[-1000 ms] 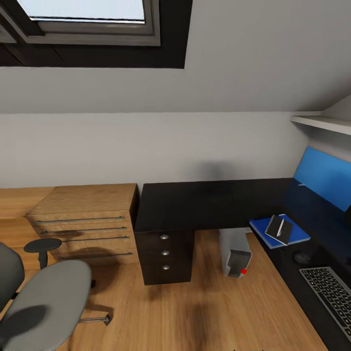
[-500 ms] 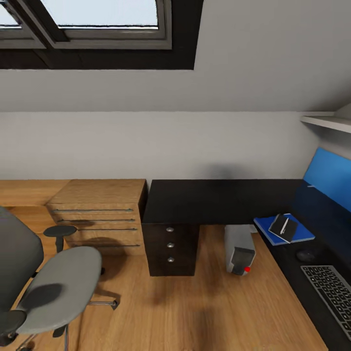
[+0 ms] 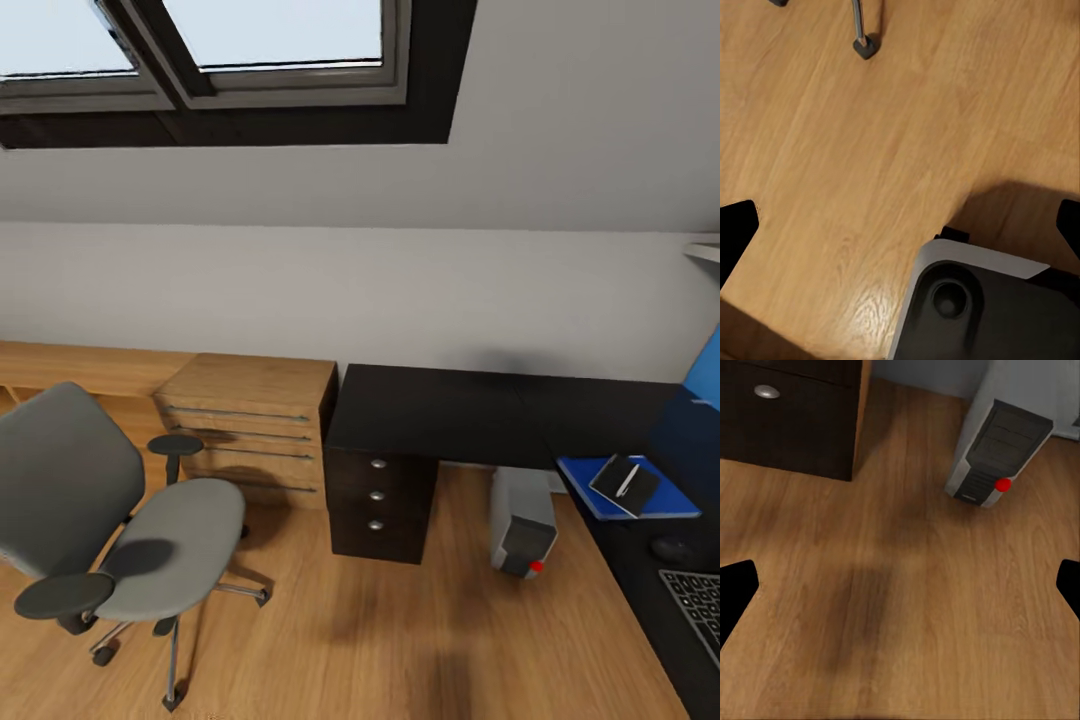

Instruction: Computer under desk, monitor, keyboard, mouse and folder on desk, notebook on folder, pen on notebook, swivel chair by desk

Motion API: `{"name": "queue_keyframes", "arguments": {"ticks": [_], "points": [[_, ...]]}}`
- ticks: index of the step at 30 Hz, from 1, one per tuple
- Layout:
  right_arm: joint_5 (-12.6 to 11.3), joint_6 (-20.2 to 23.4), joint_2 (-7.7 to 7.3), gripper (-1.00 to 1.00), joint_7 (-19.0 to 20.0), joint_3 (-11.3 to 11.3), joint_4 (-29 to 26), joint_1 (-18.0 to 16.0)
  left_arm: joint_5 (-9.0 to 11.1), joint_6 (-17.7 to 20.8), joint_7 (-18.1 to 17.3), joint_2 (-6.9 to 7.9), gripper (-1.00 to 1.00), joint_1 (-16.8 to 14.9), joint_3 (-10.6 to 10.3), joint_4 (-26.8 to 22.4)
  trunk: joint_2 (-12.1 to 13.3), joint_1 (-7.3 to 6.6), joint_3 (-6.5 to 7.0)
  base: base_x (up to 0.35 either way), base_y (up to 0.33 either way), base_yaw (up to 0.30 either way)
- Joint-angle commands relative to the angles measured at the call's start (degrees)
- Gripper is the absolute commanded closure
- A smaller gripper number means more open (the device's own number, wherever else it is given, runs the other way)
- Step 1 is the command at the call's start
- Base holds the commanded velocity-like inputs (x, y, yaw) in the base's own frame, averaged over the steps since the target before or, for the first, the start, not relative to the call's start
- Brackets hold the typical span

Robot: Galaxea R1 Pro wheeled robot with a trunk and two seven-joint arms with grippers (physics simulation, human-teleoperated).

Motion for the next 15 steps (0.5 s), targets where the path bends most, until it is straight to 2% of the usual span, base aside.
{"name": "queue_keyframes", "arguments": {"ticks": [1,7,12,15], "points": [[-0.17,-0.82,0.02,-1.00,-0.39,0.49,0.11,0.04,0.18,-0.02,0.48,0.06,-1.00,-0.10,-0.47,-0.20,-0.09,0.02,-0.10,-0.003,-0.004,0.284],[-0.16,-3.73,-0.09,-1.00,-0.51,0.46,0.08,0.30,0.18,2.64,0.40,0.06,-1.00,-0.12,-0.45,-0.02,-0.09,0.02,-0.10,-0.001,-0.002,0.284],[-0.16,-11.68,-0.10,-1.00,-0.60,0.42,0.06,1.99,0.12,4.13,0.33,-0.01,-1.00,-0.13,-0.47,0.03,-0.09,0.02,-0.10,0.000,0.000,0.284],[-0.16,-12.07,-0.10,-1.00,-0.61,0.42,0.06,2.08,0.06,3.68,0.33,-0.02,-1.00,-0.13,-0.50,-0.02,-0.09,0.02,-0.10,0.000,0.000,0.284]]}}
